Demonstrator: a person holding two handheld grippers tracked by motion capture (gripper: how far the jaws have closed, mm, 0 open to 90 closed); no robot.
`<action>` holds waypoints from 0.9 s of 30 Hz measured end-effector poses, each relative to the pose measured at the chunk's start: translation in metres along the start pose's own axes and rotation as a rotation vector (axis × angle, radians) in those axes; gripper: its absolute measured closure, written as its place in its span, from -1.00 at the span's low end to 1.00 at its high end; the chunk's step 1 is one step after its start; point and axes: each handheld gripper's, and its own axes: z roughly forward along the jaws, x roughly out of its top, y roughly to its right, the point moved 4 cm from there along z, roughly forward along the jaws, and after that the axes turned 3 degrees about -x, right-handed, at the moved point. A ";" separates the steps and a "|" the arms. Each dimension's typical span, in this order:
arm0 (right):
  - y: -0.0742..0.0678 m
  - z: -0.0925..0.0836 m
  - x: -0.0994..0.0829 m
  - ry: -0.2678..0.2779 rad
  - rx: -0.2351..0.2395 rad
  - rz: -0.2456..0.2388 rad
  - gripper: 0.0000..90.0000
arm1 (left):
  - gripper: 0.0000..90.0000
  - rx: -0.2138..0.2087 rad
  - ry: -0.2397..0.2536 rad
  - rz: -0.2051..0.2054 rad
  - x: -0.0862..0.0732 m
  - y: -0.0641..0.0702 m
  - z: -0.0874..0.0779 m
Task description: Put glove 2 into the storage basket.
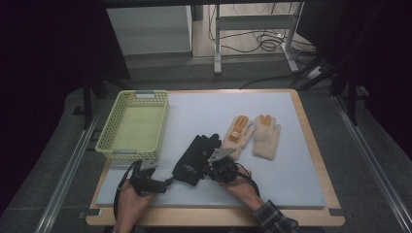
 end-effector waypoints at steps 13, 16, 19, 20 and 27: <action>0.038 -0.050 -0.030 0.019 -0.112 0.073 0.15 | -0.91 0.001 0.006 -0.004 0.000 0.000 0.000; 0.048 -0.060 -0.041 0.013 -0.146 0.093 0.01 | -0.90 0.000 0.006 -0.006 0.000 0.000 0.000; 0.058 -0.070 -0.051 0.009 -0.176 0.114 -0.11 | -0.91 -0.003 0.004 -0.006 0.000 0.000 0.000; 0.061 -0.073 -0.054 0.008 -0.188 0.119 -0.14 | -0.91 -0.004 0.003 -0.006 0.000 0.000 0.000; 0.078 -0.087 -0.075 -0.012 -0.265 0.140 -0.31 | -0.88 -0.009 -0.008 -0.001 0.001 0.001 -0.002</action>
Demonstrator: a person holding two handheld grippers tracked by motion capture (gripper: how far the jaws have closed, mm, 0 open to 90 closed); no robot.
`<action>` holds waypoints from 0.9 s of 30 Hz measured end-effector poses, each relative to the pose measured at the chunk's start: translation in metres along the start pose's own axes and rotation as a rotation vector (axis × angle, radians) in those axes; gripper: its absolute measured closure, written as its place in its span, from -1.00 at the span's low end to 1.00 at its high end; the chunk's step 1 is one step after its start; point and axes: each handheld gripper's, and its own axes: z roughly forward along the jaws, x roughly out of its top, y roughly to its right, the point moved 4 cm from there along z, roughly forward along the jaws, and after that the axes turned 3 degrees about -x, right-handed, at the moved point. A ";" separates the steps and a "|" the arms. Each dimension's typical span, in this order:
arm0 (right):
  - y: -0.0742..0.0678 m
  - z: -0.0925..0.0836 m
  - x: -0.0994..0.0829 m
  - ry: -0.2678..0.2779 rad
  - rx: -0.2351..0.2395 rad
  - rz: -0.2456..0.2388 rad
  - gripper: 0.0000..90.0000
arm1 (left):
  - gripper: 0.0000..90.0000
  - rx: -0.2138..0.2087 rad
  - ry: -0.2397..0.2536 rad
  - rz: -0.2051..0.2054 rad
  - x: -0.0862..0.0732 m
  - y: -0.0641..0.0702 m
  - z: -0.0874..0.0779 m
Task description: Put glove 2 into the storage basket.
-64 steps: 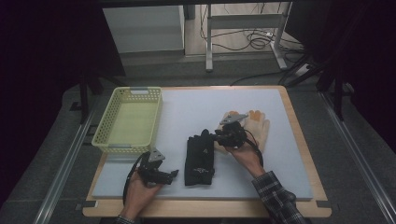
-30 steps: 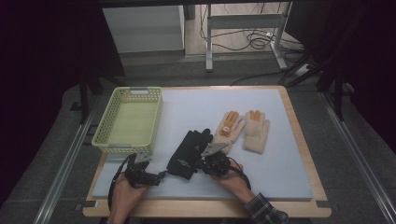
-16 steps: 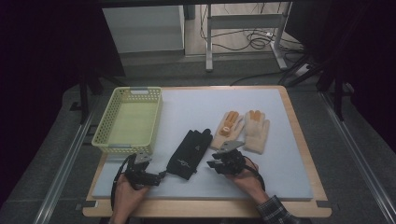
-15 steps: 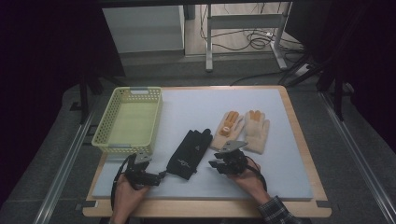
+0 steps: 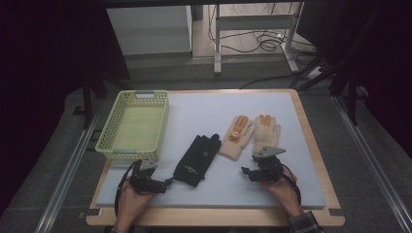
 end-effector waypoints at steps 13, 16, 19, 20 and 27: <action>0.005 -0.001 -0.004 -0.002 -0.015 0.014 -0.43 | -0.90 -0.057 0.041 -0.022 0.034 0.019 -0.019; 0.005 -0.001 -0.004 -0.001 -0.013 0.015 -0.43 | -0.92 -0.069 0.031 -0.016 0.046 0.026 -0.012; 0.005 -0.001 -0.004 -0.001 -0.013 0.015 -0.43 | -0.94 -0.075 0.014 -0.006 0.060 0.033 -0.003; 0.005 -0.001 -0.004 0.000 -0.014 0.015 -0.43 | -0.96 -0.079 0.001 0.002 0.066 0.036 0.001; 0.005 -0.001 -0.004 0.001 -0.014 0.014 -0.43 | -1.00 -0.048 -0.062 0.059 0.096 0.052 0.036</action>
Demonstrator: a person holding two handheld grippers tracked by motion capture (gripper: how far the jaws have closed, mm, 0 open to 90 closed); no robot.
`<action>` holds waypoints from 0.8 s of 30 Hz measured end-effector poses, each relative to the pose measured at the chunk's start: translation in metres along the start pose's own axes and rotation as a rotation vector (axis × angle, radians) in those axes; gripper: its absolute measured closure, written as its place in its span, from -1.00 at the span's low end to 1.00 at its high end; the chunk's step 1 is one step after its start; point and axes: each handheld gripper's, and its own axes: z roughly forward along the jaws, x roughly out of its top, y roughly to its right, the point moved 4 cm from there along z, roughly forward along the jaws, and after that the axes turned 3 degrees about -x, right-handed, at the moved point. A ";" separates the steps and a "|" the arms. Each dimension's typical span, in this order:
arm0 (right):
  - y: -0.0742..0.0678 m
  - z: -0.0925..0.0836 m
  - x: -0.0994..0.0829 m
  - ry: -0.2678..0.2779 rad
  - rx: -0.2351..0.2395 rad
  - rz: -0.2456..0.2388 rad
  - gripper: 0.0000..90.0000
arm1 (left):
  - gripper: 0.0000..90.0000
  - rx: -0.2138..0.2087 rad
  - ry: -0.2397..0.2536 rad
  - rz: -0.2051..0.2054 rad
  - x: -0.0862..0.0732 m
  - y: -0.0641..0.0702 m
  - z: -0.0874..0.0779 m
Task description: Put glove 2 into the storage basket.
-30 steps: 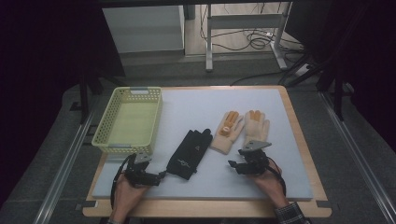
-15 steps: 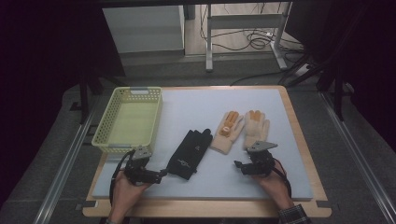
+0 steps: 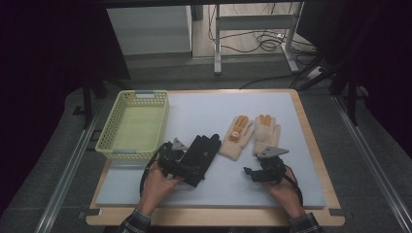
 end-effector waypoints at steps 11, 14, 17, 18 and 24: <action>0.000 0.000 0.000 0.001 -0.001 0.001 -0.43 | -1.00 0.072 -0.075 -0.014 0.012 0.002 0.041; 0.000 0.000 0.000 0.001 -0.001 0.000 -0.43 | -1.00 0.086 -0.066 -0.027 0.011 -0.006 0.041; 0.000 0.000 0.000 0.001 -0.001 0.000 -0.43 | -1.00 0.027 -0.084 -0.037 0.009 -0.005 0.042; 0.000 0.000 0.000 0.001 -0.002 0.000 -0.43 | -1.00 0.027 -0.084 -0.037 0.009 -0.005 0.042; 0.000 0.000 0.000 0.001 -0.002 -0.001 -0.43 | -1.00 0.034 -0.135 0.019 0.007 0.008 0.047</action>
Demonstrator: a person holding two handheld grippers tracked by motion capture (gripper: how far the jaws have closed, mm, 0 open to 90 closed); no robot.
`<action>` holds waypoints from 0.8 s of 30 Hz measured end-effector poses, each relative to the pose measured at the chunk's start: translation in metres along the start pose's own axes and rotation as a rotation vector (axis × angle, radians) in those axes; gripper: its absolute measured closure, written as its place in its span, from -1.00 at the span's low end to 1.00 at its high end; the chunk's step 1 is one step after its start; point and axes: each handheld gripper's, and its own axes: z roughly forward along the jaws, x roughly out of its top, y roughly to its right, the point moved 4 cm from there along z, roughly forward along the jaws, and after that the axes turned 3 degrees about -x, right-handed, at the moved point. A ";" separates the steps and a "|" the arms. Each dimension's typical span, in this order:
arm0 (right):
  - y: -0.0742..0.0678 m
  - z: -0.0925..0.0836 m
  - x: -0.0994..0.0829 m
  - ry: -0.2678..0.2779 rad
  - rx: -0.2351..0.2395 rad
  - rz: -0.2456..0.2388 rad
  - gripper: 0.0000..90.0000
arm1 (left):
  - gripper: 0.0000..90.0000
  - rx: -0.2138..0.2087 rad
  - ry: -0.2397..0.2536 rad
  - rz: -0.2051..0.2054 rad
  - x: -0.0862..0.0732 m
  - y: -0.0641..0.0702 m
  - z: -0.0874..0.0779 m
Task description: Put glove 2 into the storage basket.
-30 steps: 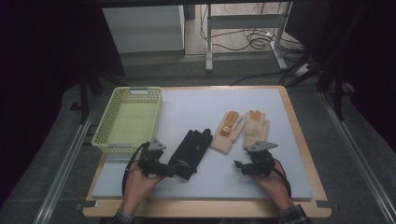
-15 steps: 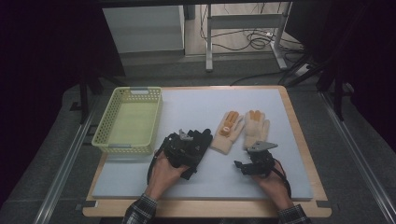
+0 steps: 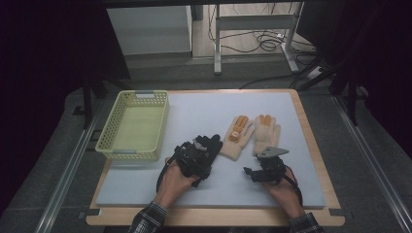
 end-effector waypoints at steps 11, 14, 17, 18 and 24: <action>0.000 0.000 0.000 -0.001 -0.001 -0.002 -0.43 | 0.27 0.034 0.009 -0.002 -0.002 -0.021 -0.015; 0.000 0.000 0.000 0.000 -0.001 -0.001 -0.43 | 0.38 0.026 0.003 0.002 0.001 -0.022 -0.017; 0.000 0.000 0.000 0.000 -0.001 -0.001 -0.43 | 0.41 0.012 0.006 -0.005 0.005 -0.026 -0.022; 0.000 0.000 0.000 -0.001 -0.001 -0.003 -0.43 | 0.41 0.011 0.015 -0.010 0.007 -0.027 -0.025; 0.000 0.000 0.000 -0.002 -0.001 -0.002 -0.43 | 0.39 0.006 0.052 -0.013 0.022 -0.035 -0.044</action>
